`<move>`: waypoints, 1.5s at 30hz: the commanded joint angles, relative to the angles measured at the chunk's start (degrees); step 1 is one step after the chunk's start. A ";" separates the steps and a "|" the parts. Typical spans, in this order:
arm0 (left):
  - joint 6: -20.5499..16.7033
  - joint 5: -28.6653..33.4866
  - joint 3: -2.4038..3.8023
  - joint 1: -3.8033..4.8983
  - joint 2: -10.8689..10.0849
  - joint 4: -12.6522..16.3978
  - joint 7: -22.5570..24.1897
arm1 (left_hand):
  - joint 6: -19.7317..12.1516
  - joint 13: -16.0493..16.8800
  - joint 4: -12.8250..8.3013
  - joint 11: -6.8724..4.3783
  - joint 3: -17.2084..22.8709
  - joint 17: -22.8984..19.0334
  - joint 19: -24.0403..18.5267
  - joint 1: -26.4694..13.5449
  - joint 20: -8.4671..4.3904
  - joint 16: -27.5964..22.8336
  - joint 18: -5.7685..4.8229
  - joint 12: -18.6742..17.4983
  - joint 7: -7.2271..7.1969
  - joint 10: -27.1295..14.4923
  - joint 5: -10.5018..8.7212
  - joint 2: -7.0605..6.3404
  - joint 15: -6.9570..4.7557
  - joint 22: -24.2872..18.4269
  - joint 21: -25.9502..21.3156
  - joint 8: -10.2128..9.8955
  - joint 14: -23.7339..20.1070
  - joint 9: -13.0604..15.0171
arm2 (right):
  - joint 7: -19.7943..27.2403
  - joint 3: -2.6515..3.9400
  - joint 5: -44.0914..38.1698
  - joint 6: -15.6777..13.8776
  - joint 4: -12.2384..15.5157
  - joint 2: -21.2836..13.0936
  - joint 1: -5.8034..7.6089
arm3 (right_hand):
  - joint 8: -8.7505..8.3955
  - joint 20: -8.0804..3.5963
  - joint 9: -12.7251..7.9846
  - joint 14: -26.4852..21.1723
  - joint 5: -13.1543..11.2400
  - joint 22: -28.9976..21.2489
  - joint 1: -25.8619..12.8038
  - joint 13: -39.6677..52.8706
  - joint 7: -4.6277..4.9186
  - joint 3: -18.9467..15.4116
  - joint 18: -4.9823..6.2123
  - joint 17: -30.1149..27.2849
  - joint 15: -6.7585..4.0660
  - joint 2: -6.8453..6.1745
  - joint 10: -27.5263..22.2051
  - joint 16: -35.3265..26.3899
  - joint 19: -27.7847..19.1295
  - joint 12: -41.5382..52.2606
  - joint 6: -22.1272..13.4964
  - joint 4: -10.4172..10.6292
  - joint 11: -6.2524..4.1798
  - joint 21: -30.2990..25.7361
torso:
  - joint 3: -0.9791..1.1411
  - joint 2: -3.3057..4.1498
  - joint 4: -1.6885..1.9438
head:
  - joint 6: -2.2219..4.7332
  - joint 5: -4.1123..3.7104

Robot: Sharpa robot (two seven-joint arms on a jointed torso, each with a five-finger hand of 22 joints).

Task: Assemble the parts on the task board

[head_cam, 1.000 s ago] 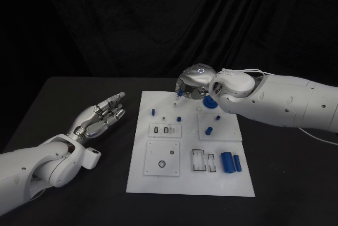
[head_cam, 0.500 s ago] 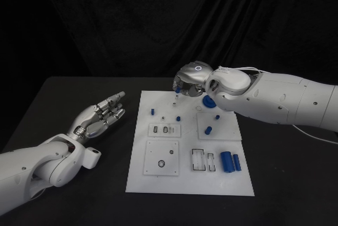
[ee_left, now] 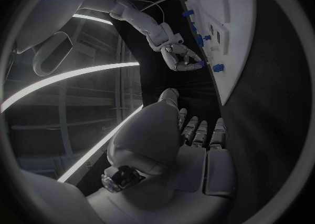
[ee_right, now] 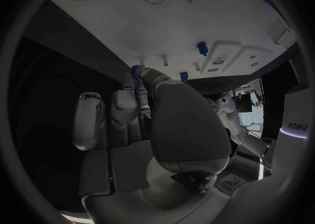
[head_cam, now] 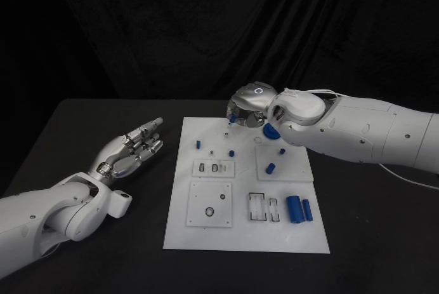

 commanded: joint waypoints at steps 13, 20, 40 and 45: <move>1.14 -0.29 0.03 0.10 0.39 -0.35 7.83 | -0.32 -0.07 0.08 0.08 0.37 -0.07 0.07 -0.13 0.53 -0.17 0.16 -0.22 0.10 -0.34 0.05 -0.57 0.27 0.07 0.32 -0.09 0.09 -0.07 | -1.03 0.05 -0.08 -0.37 -1.10 0.93 -1.32 | -0.43 0.12 5.84 0.13 0.02 0.16 -0.48 -0.04 1.78 0.11 -1.19 -0.06 0.39 0.23 -0.10 0.28 0.15 -0.77 0.94 0.31 0.48 0.28 | -0.06 0.02 0.08 | -0.03 -0.35; 1.19 -0.29 0.03 0.10 0.43 -0.49 7.75 | -0.36 -0.08 0.06 0.10 0.40 -0.06 0.09 -0.12 0.55 -0.17 0.16 -0.22 0.10 -0.36 0.05 -0.57 0.31 0.08 0.33 -0.10 0.10 -0.07 | -1.04 0.05 -0.08 -0.55 -1.36 1.09 -1.45 | -0.58 0.18 5.87 0.06 0.02 0.22 -0.58 -0.04 1.79 0.11 -1.20 -0.16 0.46 0.24 -0.24 0.21 0.11 -0.93 0.73 0.36 0.59 0.28 | -0.11 -0.01 0.07 | -0.40 -0.29; 1.51 -0.29 0.03 0.10 0.54 -0.71 7.56 | -0.28 -0.10 -0.02 0.18 0.60 -0.07 0.12 -0.07 0.67 -0.17 0.16 -0.23 0.45 -0.47 0.06 -0.54 0.44 0.09 0.36 -0.07 0.10 -0.05 | -2.69 0.06 -0.08 2.63 -1.55 1.08 -1.51 | -6.83 1.92 -1.66 -4.43 -0.10 -3.30 -1.10 -0.11 -4.33 -0.10 -0.09 -5.95 2.18 -1.54 -21.76 -3.84 -4.10 -1.15 -26.66 -0.50 2.45 -3.76 | -0.07 0.03 0.08 | -0.32 -0.14; 1.56 -0.29 0.03 0.10 0.42 -0.67 7.58 | -0.28 -0.10 -0.03 0.19 0.62 -0.06 0.12 -0.06 0.68 -0.16 0.16 -0.23 0.47 -0.47 0.07 -0.54 0.44 0.09 0.36 -0.07 0.11 -0.05 | -1.96 0.10 0.45 -1.55 -1.19 0.05 -1.51 | -7.14 2.06 -3.71 -5.29 -0.08 -3.69 -0.91 0.12 -5.07 -1.23 0.09 -6.65 2.24 -1.13 -24.11 -4.30 -4.78 -1.05 -32.39 -1.09 2.28 -4.46 | -0.06 0.01 0.06 | -0.27 0.11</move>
